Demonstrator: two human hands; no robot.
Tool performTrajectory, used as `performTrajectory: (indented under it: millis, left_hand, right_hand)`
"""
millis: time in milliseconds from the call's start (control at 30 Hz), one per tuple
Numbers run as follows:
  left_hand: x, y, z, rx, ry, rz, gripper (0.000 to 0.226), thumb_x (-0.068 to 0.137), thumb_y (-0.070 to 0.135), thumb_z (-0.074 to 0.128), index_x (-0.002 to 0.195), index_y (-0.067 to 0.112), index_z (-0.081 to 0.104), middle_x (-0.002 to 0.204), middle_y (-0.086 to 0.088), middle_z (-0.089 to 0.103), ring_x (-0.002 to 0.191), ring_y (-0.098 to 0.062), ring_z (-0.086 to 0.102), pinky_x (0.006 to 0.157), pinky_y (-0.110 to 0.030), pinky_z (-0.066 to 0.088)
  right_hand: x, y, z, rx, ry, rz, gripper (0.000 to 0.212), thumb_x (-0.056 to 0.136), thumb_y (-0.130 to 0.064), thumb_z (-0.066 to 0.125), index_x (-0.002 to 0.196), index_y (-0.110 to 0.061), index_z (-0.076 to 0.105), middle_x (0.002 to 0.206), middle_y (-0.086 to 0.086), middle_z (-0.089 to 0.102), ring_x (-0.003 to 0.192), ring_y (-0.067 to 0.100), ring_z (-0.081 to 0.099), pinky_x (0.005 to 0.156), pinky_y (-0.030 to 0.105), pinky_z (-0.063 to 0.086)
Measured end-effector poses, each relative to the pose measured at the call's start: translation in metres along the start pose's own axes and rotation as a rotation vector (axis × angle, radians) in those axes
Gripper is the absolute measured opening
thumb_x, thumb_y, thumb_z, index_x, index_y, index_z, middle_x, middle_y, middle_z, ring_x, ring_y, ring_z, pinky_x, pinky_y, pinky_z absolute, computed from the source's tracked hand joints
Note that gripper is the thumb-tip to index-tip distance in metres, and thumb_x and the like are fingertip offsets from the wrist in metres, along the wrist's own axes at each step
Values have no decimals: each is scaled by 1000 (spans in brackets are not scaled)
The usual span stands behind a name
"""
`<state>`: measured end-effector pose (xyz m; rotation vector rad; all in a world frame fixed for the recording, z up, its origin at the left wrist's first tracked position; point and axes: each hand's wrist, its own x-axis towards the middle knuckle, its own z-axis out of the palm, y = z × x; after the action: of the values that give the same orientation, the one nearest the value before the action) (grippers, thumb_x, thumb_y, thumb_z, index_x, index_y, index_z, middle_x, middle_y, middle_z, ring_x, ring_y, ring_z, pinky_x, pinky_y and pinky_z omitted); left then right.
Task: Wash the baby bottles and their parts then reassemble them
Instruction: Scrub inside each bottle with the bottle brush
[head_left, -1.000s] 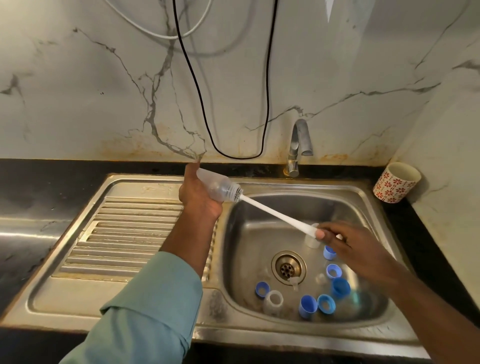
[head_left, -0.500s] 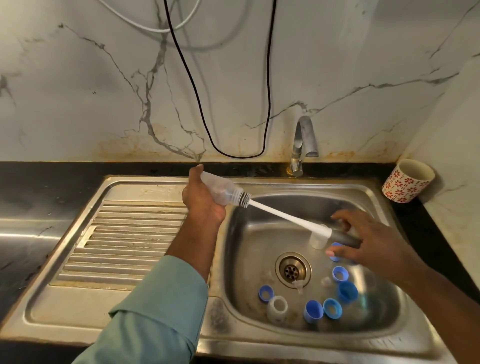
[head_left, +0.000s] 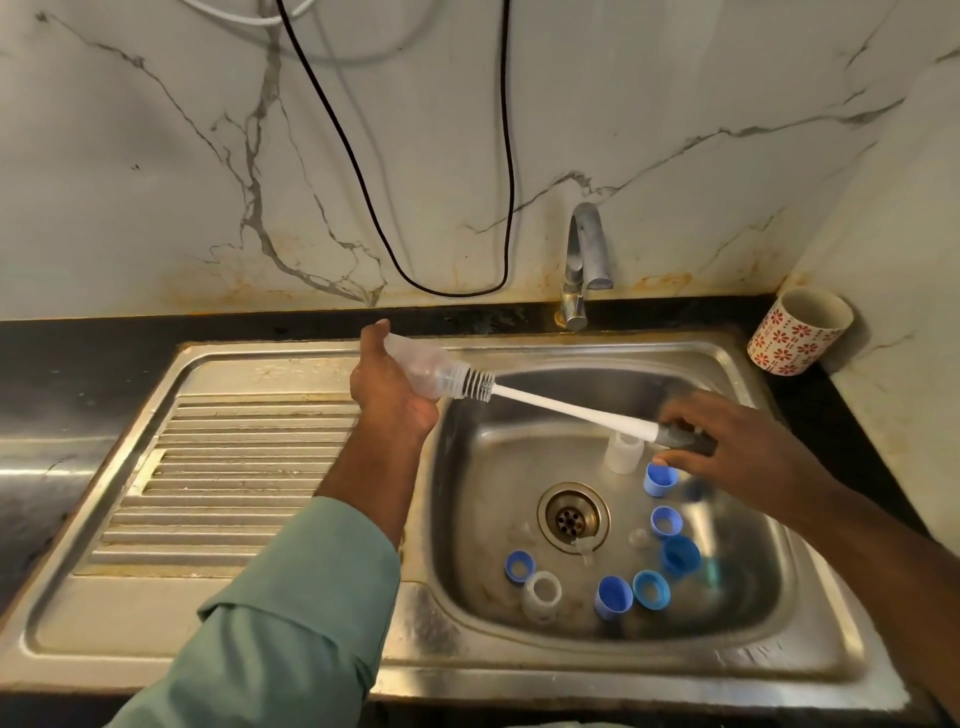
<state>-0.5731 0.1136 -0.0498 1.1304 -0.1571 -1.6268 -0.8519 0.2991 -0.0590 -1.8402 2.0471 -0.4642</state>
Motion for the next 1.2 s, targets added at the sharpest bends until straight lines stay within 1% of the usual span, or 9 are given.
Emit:
performTrajectory:
  millis: [67, 233, 433, 533, 700, 800, 933, 1100, 1200]
  left_hand:
    - [0, -2, 0, -12, -20, -9, 57, 76, 33, 77, 125, 14, 53, 106, -11, 58, 90, -30, 64, 63, -42, 57]
    - [-4, -7, 3, -43, -72, -25, 68, 69, 34, 80, 127, 14, 51, 113, -14, 56, 99, -33, 63, 73, -50, 57]
    - [-7, -16, 5, -36, -11, -9, 60, 74, 34, 79, 125, 15, 52, 110, -11, 59, 98, -31, 66, 67, -45, 60]
    - [-6, -21, 0, -17, -20, -17, 72, 69, 37, 80, 131, 14, 52, 112, -10, 59, 95, -29, 68, 64, -41, 59]
    - [-5, -21, -11, 76, 15, -2, 85, 65, 48, 78, 139, 19, 49, 122, -5, 57, 101, -27, 64, 69, -41, 57]
    - [-17, -17, -9, 61, 61, 41, 72, 69, 43, 80, 130, 18, 51, 119, -8, 60, 100, -30, 65, 74, -44, 59]
    - [-27, -15, -3, 87, 136, 219, 45, 77, 35, 79, 113, 17, 60, 111, -6, 62, 101, -29, 64, 86, -46, 57]
    - [-35, -17, 3, 146, 133, 350, 48, 82, 30, 78, 123, 14, 60, 113, -5, 59, 94, -19, 56, 82, -39, 56]
    - [-35, -17, 5, 159, 105, 349, 48, 82, 27, 79, 124, 17, 58, 110, -3, 57, 94, -19, 56, 81, -39, 57]
  right_hand:
    - [-2, 2, 2, -1, 87, 2, 15, 88, -45, 63, 98, -33, 61, 85, -19, 57, 78, 2, 56, 67, 25, 47]
    - [-10, -3, 8, -5, 35, 79, 34, 99, -48, 38, 110, -29, 64, 77, -12, 63, 71, 6, 60, 69, 32, 53]
    - [-20, 2, 7, -19, 22, 19, 29, 86, -45, 68, 105, -38, 48, 93, -18, 56, 74, 5, 56, 68, 26, 46]
    - [-20, 7, 9, -71, 140, 55, 11, 93, -43, 58, 99, -33, 57, 80, -16, 57, 73, 8, 56, 65, 29, 44]
    - [-14, -9, 17, 47, -77, 120, 31, 101, -43, 38, 81, -26, 55, 65, -4, 56, 61, 13, 55, 64, 34, 45]
    - [-21, -14, 15, 93, -97, 55, 19, 95, -47, 53, 97, -28, 56, 80, -8, 58, 69, 10, 56, 65, 30, 47]
    - [-40, -21, 11, -24, -35, 36, 26, 89, -43, 64, 110, -30, 55, 98, -13, 61, 81, 6, 56, 71, 25, 47]
    - [-44, -27, 4, -262, 56, 40, 22, 96, -52, 47, 107, -35, 53, 88, -13, 61, 76, 6, 58, 73, 34, 55]
    - [-40, -28, -7, -13, -113, 68, 22, 98, -46, 49, 99, -27, 61, 76, -7, 63, 63, 7, 58, 61, 26, 51]
